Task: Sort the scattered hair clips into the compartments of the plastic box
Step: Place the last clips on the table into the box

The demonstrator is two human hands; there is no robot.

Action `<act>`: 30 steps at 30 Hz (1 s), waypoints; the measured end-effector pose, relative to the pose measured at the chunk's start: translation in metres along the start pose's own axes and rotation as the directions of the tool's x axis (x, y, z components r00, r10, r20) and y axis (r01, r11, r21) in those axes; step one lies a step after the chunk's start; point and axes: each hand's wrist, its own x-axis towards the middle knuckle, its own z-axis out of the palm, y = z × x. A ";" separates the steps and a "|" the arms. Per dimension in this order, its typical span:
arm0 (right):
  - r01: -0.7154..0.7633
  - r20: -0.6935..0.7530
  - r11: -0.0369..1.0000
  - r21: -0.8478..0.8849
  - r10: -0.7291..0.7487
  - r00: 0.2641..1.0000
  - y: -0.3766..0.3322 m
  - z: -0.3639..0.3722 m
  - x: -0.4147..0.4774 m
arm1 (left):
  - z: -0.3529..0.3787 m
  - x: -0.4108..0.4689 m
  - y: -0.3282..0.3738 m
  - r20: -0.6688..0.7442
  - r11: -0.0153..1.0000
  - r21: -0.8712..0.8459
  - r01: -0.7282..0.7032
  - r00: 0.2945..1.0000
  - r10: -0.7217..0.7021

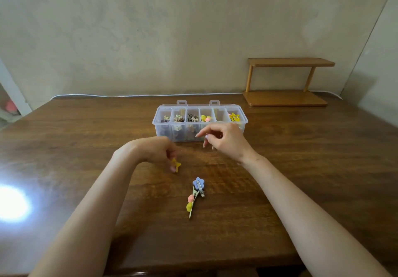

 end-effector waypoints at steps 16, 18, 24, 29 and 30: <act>-0.103 -0.056 0.980 0.172 0.115 0.992 0.004 -0.011 0.005 | 0.025 0.020 0.034 -0.714 0.824 -0.367 -0.433 0.699 0.049; -0.100 -0.183 0.991 0.085 0.114 0.976 0.005 -0.015 0.007 | 0.028 0.022 0.034 -0.761 0.827 -0.352 -0.438 0.649 0.020; -0.171 -0.545 0.982 -0.077 0.102 0.832 0.012 -0.036 0.022 | 0.032 0.023 0.032 -0.749 0.844 -0.318 -0.433 0.660 0.056; -0.291 -0.437 0.898 -0.330 0.128 0.890 0.012 -0.034 0.029 | 0.027 0.017 0.035 -0.643 0.844 -0.308 -0.438 0.750 0.155; -0.288 -0.433 0.896 -0.337 0.124 0.893 0.011 -0.034 0.027 | 0.025 0.015 0.036 -0.573 0.854 -0.320 -0.410 0.802 0.170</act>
